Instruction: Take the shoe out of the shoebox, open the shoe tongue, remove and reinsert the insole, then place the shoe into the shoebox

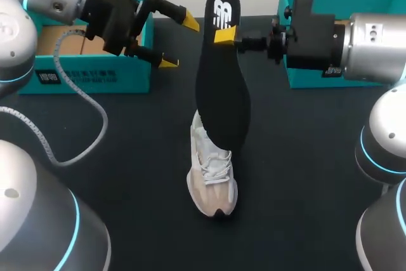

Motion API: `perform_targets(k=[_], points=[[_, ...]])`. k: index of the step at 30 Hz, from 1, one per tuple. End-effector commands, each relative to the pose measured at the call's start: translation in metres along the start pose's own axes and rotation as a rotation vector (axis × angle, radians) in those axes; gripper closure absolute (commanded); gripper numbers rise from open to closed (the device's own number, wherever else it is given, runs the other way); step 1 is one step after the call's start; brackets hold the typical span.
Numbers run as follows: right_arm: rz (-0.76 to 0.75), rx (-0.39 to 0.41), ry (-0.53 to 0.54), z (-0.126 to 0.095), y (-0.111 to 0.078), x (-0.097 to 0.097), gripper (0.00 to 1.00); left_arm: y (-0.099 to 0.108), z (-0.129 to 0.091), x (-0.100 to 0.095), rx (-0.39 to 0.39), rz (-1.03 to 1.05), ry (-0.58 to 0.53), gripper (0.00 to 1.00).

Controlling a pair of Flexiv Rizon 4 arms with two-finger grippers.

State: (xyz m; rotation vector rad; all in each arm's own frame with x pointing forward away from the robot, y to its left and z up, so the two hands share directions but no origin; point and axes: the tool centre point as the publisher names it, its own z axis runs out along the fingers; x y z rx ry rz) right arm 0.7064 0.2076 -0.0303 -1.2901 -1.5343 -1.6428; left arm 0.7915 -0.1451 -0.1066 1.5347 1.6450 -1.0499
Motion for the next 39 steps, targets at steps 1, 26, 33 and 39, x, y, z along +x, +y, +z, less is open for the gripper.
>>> perform_targets(k=[1, 26, 33, 39], points=[[0.059, -0.011, 0.028, 0.008, 0.001, -0.003, 1.00, -0.005, 0.000, 0.004, 0.020, 0.070, -0.071, 0.00], [0.332, -0.037, 0.054, 0.008, 0.028, -0.022, 1.00, -0.022, -0.007, -0.005, -0.022, 0.108, -0.331, 0.00], [0.422, -0.159, 0.045, 0.011, 0.040, -0.036, 1.00, -0.038, -0.005, 0.005, 0.028, 0.143, -0.420, 0.00], [0.492, -0.151, 0.039, 0.020, 0.050, -0.053, 1.00, -0.045, -0.008, 0.015, 0.030, 0.126, -0.472, 0.00]])
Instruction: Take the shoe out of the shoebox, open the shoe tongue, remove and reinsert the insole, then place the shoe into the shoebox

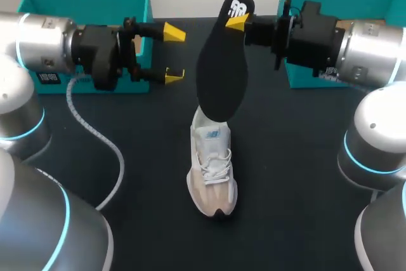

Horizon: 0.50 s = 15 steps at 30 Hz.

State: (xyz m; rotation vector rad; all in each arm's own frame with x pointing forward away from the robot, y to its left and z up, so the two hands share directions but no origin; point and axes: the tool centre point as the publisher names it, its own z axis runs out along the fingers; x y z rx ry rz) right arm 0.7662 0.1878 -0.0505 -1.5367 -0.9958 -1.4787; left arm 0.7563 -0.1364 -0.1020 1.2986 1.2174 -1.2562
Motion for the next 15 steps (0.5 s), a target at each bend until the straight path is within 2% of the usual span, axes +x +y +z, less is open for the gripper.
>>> perform_targets(k=[1, 8, 12, 15], points=[[0.039, 0.002, -0.013, 0.023, 0.005, -0.010, 1.00, -0.011, -0.004, 0.009, -0.029, 0.016, -0.039, 0.00], [0.109, 0.037, -0.049, 0.035, 0.013, -0.031, 1.00, -0.018, 0.013, 0.004, -0.058, 0.019, -0.064, 0.00], [0.152, 0.023, -0.093, 0.032, 0.014, -0.039, 1.00, -0.026, 0.018, 0.006, -0.038, 0.023, -0.053, 0.00], [0.159, 0.023, -0.112, 0.030, 0.016, -0.042, 1.00, -0.025, 0.019, 0.008, -0.061, 0.014, -0.056, 0.00]])
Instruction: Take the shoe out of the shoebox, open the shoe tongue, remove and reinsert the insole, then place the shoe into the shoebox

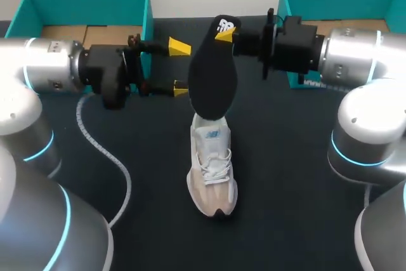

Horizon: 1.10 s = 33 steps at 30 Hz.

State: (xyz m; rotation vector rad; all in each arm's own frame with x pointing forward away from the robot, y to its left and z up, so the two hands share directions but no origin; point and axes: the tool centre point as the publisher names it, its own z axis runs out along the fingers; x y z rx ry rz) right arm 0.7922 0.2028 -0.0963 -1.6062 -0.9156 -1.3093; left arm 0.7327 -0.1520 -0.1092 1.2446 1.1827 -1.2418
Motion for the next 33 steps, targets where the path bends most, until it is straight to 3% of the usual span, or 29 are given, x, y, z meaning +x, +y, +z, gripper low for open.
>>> perform_targets(k=[1, 16, 17, 18, 21, 22, 23, 27, 30, 31, 33], points=[[0.023, -0.011, -0.055, 0.004, -0.002, 0.001, 1.00, -0.002, 0.001, 0.001, -0.032, -0.004, -0.005, 0.00], [0.056, 0.044, -0.045, 0.027, -0.002, -0.011, 1.00, -0.002, 0.019, 0.008, -0.042, 0.031, -0.002, 0.02], [0.054, 0.052, -0.041, 0.028, -0.003, -0.011, 1.00, -0.001, 0.020, 0.009, -0.042, 0.031, -0.005, 0.09], [0.055, 0.053, -0.040, 0.029, -0.004, -0.012, 1.00, -0.001, 0.021, 0.010, -0.038, 0.038, -0.004, 0.22], [0.060, 0.054, -0.040, 0.031, -0.007, -0.013, 1.00, 0.000, 0.022, 0.011, -0.036, 0.050, -0.004, 0.37], [0.063, 0.057, -0.043, 0.032, -0.008, -0.013, 1.00, 0.001, 0.023, 0.012, -0.037, 0.051, -0.004, 0.38], [0.064, 0.060, -0.042, 0.033, -0.010, -0.014, 1.00, 0.001, 0.023, 0.012, -0.036, 0.051, -0.002, 0.50], [0.074, 0.057, -0.035, 0.035, -0.015, -0.018, 1.00, 0.001, 0.024, 0.012, -0.034, 0.054, -0.008, 0.59], [0.076, 0.055, -0.033, 0.036, -0.017, -0.018, 1.00, 0.001, 0.024, 0.013, -0.031, 0.053, -0.006, 0.76], [0.077, 0.055, -0.033, 0.036, -0.017, -0.019, 1.00, 0.000, 0.024, 0.013, -0.030, 0.054, -0.004, 0.96], [0.078, 0.054, -0.032, 0.036, -0.018, -0.020, 1.00, -0.001, 0.023, 0.014, -0.027, 0.053, -0.004, 1.00]])
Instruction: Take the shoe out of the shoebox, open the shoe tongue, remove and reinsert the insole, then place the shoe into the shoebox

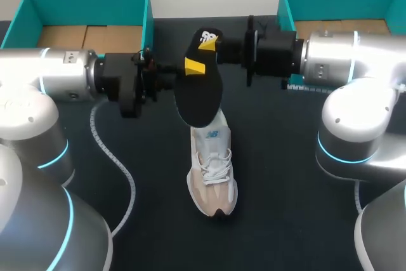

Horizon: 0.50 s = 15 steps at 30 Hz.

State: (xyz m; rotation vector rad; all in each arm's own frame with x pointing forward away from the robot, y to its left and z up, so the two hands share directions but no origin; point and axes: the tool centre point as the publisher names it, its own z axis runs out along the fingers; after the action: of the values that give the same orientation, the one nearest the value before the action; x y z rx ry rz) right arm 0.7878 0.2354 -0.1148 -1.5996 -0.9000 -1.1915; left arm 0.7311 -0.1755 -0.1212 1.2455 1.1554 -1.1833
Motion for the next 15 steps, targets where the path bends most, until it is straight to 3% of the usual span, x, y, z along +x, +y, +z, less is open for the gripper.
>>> perform_targets(k=[1, 8, 12, 13, 14, 15], points=[[0.003, -0.013, 0.002, 0.006, -0.004, -0.002, 1.00, -0.001, -0.001, 0.002, 0.003, 0.001, -0.003, 1.00], [-0.024, 0.000, 0.006, 0.008, -0.004, -0.003, 1.00, 0.000, -0.008, 0.002, 0.006, -0.007, -0.008, 1.00], [-0.133, 0.009, 0.047, 0.007, -0.005, 0.001, 1.00, 0.003, -0.012, 0.000, 0.004, -0.008, -0.003, 1.00], [-0.155, 0.011, 0.077, 0.006, -0.007, 0.003, 0.67, 0.003, -0.013, -0.001, 0.004, -0.005, -0.002, 1.00], [-0.177, 0.015, 0.078, 0.005, -0.009, 0.005, 0.00, 0.003, -0.015, -0.002, 0.006, -0.003, -0.001, 1.00], [-0.209, 0.022, 0.084, 0.003, -0.011, 0.005, 0.00, 0.003, -0.017, -0.004, 0.007, -0.002, -0.001, 1.00]])
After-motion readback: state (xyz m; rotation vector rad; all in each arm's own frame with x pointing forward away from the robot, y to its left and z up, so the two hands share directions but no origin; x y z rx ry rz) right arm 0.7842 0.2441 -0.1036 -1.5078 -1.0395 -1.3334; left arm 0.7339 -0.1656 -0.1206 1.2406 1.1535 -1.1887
